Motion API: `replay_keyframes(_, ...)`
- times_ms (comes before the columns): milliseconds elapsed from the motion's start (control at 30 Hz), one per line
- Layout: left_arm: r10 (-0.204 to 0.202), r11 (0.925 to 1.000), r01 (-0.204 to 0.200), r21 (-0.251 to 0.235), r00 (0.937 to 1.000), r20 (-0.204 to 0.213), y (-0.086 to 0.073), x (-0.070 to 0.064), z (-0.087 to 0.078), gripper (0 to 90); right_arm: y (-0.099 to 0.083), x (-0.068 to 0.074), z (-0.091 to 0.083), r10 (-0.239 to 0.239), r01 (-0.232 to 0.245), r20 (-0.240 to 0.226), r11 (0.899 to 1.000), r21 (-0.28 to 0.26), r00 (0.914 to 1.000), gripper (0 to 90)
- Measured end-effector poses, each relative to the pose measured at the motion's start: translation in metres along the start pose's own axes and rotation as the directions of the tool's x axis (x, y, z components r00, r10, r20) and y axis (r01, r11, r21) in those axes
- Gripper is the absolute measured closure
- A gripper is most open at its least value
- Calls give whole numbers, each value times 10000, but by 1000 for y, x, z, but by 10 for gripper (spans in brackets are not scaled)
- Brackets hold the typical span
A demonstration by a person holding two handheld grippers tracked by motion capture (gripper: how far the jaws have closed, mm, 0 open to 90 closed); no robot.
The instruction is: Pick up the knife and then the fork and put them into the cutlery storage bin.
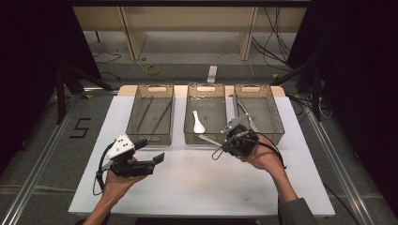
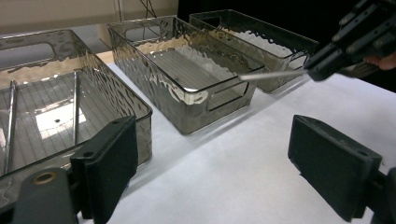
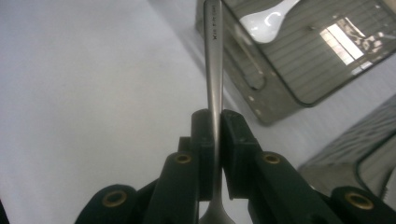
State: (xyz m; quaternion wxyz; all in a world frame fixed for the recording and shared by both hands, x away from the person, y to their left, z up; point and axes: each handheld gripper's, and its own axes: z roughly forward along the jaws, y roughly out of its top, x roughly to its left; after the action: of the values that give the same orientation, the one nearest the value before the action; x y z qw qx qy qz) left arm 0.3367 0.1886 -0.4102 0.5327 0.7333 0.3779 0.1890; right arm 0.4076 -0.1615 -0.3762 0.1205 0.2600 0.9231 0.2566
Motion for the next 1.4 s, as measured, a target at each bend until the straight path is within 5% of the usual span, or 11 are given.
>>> replay_keyframes(300,-40,10000,40,-30,10000,3,0,1,0,155,11,-39,-15,901,-881,653,9956,-316,9938,847)
replay_keyframes(767,-80,10000,80,-29,10000,46,0,1,0,156,13,-100,-16,2520,-2464,1291,9674,-578,9591,846)
replay_keyframes(1400,-161,9998,162,-75,9998,78,0,1,-1,155,13,-136,-4,3691,-3643,1976,9293,-614,9081,846)
